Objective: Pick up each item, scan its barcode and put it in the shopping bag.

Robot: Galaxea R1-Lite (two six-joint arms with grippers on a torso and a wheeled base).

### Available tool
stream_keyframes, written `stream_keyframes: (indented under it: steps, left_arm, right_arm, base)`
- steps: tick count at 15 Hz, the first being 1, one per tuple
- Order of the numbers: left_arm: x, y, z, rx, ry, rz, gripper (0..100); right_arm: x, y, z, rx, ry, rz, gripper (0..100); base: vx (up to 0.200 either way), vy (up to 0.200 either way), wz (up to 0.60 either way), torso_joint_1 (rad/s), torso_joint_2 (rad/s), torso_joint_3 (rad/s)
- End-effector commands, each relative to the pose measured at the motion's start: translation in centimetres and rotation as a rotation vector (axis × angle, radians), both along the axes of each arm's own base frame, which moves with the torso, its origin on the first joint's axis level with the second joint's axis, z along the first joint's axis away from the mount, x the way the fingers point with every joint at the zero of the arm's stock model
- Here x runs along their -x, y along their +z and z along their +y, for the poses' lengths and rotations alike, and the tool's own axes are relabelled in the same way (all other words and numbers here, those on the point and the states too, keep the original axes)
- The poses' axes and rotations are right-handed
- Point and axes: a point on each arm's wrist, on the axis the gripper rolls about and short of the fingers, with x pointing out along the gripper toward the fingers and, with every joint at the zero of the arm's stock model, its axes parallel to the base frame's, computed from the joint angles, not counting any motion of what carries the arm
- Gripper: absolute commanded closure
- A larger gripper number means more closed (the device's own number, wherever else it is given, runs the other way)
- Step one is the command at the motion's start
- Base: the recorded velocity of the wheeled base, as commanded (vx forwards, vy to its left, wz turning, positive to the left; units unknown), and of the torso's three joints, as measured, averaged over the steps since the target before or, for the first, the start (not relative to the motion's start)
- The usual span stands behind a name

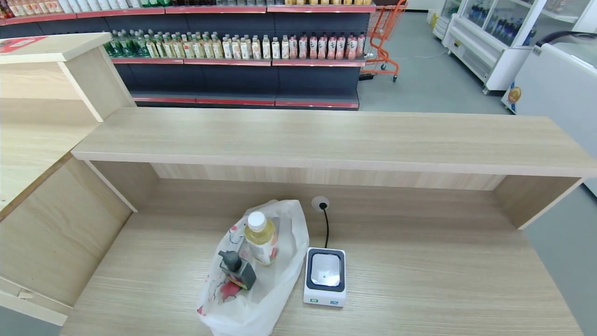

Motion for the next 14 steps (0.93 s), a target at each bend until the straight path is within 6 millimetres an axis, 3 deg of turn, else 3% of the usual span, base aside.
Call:
stream_keyframes:
  steps: [1,14]
  left_arm:
    - [-0.01,0.0,0.0,0.0,0.0,0.002,0]
    - [-0.01,0.0,0.01,0.0,-0.002,0.002,0]
  right_arm:
    - [-0.03,0.01,0.0,0.001,0.0,0.003,100]
    - [-0.03,0.01,0.0,-0.001,0.0,0.003,100]
  base:
    - [0.0,0.0,0.0,0.0,0.0,0.0]
    - [0.0,0.0,0.0,0.0,0.0,0.0]
